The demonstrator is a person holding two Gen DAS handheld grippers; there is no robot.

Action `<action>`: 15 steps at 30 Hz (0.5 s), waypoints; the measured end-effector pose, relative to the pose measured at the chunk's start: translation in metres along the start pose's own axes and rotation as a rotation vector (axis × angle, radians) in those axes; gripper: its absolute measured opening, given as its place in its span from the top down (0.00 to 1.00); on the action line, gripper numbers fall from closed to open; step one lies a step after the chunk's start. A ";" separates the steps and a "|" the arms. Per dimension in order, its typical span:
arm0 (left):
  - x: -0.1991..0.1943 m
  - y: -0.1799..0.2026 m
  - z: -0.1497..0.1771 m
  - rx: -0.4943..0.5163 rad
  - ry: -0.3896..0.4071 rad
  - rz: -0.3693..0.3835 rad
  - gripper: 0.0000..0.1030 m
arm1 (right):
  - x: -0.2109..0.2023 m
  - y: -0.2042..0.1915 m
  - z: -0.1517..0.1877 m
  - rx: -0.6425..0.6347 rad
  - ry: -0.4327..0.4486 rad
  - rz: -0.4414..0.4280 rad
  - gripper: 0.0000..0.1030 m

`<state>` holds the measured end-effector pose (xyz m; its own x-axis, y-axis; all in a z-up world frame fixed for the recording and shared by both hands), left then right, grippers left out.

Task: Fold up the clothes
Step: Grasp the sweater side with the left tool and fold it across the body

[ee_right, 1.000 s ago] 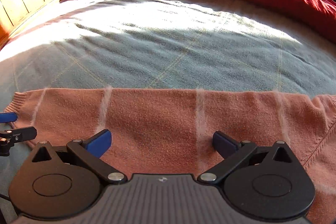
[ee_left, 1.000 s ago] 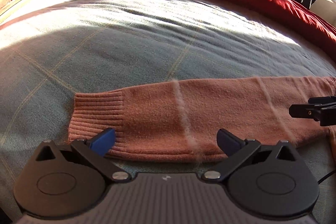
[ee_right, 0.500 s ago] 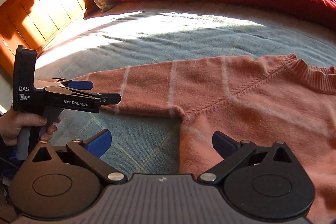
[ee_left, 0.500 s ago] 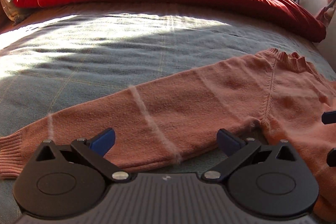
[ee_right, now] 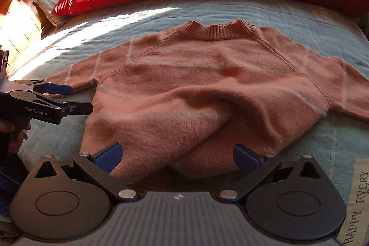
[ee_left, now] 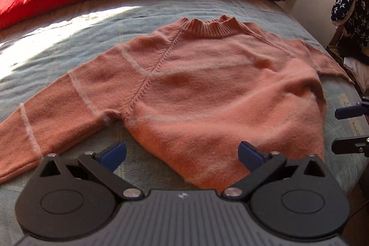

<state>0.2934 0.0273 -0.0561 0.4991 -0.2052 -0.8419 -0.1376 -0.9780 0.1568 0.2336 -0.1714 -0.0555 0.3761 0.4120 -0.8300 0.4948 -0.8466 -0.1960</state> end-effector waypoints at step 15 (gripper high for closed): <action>0.010 0.124 0.037 0.429 -0.012 -0.087 0.01 | -0.005 0.018 0.059 -0.023 -0.092 -0.042 0.00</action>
Point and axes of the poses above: each gripper's, at about its wrist camera, not at the fingertips, and x roughly the way its jaws point, y to its right, z to its underside, the point moved 6 cm from there along x, roughly the way its jaws point, and after that the axes turned 5 degrees about -x, right-handed, at the moved point
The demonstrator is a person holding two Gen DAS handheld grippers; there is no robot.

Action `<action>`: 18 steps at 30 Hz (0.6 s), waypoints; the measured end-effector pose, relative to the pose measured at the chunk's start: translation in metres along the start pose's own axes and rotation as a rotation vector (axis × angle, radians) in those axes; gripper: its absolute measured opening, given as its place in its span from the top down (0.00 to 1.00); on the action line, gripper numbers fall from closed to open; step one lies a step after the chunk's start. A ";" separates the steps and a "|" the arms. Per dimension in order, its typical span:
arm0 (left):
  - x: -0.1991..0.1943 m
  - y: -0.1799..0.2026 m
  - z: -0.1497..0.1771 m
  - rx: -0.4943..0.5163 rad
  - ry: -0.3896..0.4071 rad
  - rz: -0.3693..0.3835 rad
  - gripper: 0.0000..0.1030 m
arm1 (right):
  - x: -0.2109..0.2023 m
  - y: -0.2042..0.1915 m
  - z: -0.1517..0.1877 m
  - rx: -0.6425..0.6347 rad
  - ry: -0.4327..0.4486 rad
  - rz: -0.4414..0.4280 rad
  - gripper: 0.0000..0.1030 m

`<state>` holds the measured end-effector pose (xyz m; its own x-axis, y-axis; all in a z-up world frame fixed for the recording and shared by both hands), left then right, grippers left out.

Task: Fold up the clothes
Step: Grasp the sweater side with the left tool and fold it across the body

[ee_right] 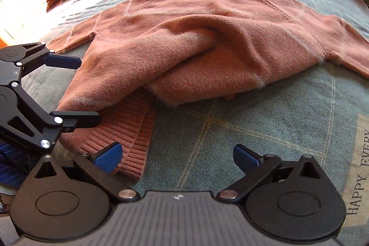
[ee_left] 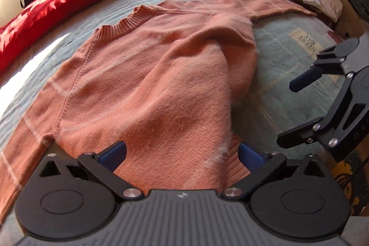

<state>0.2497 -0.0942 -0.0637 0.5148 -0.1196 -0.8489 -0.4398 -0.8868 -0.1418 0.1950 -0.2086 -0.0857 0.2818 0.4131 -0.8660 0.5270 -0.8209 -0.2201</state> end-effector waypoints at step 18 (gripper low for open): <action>0.017 -0.107 -0.055 0.006 0.121 -0.106 0.00 | 0.018 0.016 -0.037 0.051 0.075 -0.044 0.00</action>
Point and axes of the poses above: each gripper's, at about its wrist camera, not at the fingertips, and x roughly the way its jaws point, y to its right, z to its underside, the point moved 6 cm from there along x, roughly the way its jaws point, and after that the axes turned 5 degrees about -x, right-handed, at the moved point
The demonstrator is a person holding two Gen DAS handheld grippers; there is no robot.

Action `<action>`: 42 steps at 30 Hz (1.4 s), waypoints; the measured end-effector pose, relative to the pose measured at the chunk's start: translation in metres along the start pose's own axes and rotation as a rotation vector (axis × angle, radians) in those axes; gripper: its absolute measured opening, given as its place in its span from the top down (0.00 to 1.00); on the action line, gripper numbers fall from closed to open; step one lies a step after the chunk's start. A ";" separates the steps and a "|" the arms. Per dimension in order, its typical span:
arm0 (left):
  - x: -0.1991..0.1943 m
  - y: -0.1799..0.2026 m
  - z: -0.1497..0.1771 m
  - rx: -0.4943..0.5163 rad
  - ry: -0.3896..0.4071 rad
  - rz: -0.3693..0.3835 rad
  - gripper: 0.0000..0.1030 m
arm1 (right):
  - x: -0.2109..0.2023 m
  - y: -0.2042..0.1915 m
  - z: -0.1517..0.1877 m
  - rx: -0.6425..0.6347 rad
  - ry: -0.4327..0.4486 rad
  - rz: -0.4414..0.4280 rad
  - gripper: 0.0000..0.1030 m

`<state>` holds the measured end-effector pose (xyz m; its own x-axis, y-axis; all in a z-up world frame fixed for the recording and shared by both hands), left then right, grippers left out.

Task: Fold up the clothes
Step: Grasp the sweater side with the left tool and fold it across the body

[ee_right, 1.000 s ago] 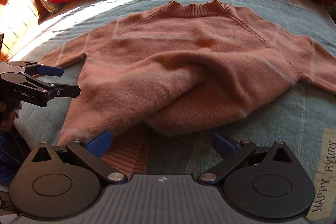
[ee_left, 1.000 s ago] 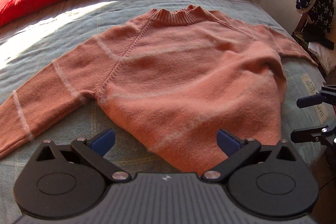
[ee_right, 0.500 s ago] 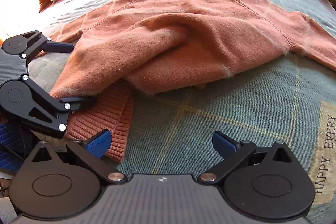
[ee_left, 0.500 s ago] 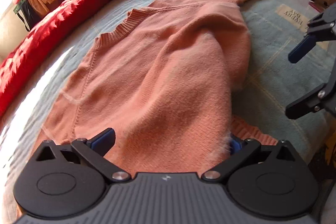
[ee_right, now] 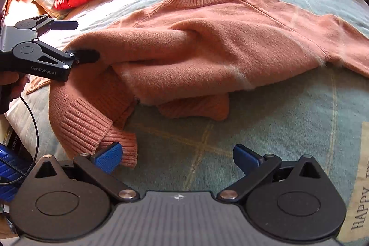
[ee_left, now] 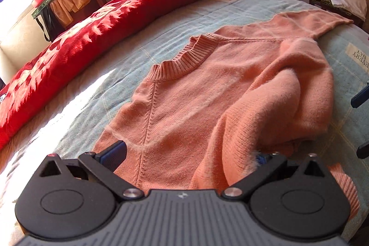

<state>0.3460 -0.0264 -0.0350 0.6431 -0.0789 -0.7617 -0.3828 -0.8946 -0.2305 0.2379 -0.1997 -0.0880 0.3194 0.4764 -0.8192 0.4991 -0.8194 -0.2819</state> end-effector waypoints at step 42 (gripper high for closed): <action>0.016 -0.036 -0.002 -0.193 0.061 0.156 0.01 | 0.011 0.035 -0.060 0.077 0.033 -0.007 0.00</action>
<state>0.3710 0.0042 -0.0376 0.6273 -0.2434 -0.7397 -0.3507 -0.9364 0.0108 0.3068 -0.2038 -0.0766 0.3433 0.4918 -0.8002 0.4384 -0.8373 -0.3266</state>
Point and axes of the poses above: each gripper's, at about its wrist camera, not at the fingertips, and x roughly the way its jaws point, y to its right, z to its underside, the point moved 6 cm from there along x, roughly the way its jaws point, and after that the axes turned 5 degrees about -x, right-handed, at the moved point
